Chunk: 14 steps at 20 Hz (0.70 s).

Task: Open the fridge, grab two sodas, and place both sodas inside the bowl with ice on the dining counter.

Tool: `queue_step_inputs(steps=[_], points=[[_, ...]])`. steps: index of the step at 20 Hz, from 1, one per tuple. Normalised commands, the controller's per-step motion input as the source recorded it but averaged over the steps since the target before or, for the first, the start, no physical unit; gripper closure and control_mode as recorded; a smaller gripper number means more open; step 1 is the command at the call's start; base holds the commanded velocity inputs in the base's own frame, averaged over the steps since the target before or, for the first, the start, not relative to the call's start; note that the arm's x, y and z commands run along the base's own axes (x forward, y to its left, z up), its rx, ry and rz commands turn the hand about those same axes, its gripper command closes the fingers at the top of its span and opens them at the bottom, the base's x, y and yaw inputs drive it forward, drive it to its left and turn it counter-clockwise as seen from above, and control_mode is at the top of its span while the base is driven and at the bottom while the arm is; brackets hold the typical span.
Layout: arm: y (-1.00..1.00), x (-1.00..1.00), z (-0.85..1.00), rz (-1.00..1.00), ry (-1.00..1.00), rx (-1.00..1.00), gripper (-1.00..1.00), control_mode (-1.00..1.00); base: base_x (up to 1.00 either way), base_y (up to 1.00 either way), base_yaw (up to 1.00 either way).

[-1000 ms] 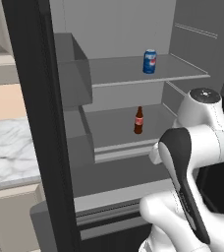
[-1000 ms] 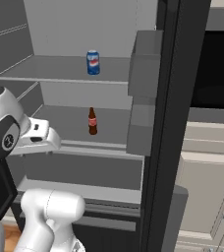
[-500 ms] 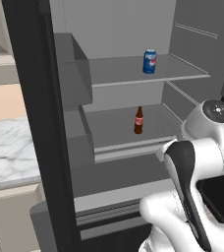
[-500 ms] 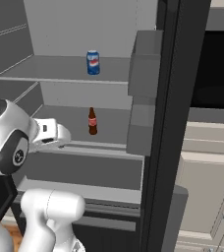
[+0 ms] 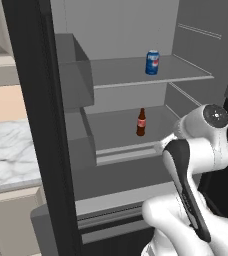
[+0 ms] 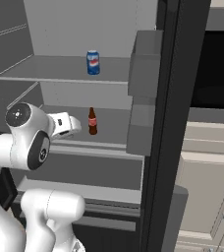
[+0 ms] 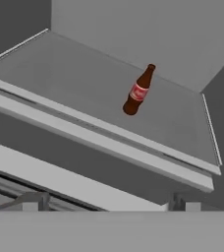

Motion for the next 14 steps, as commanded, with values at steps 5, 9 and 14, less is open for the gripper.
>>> queue_step_inputs(steps=[5, 9, 14], points=[[-0.04, 0.34, -0.22, 0.02, -0.17, 0.0, -1.0, -1.0, 0.0, 0.0, 0.0], [0.0, 0.05, -0.13, 0.0, -0.09, 0.0, -1.0, -1.0, 0.0, 0.0, 0.0], [0.02, 0.02, -0.05, -0.01, -0.08, 0.11, -1.0, -1.0, 0.0, 0.0, 0.0]])
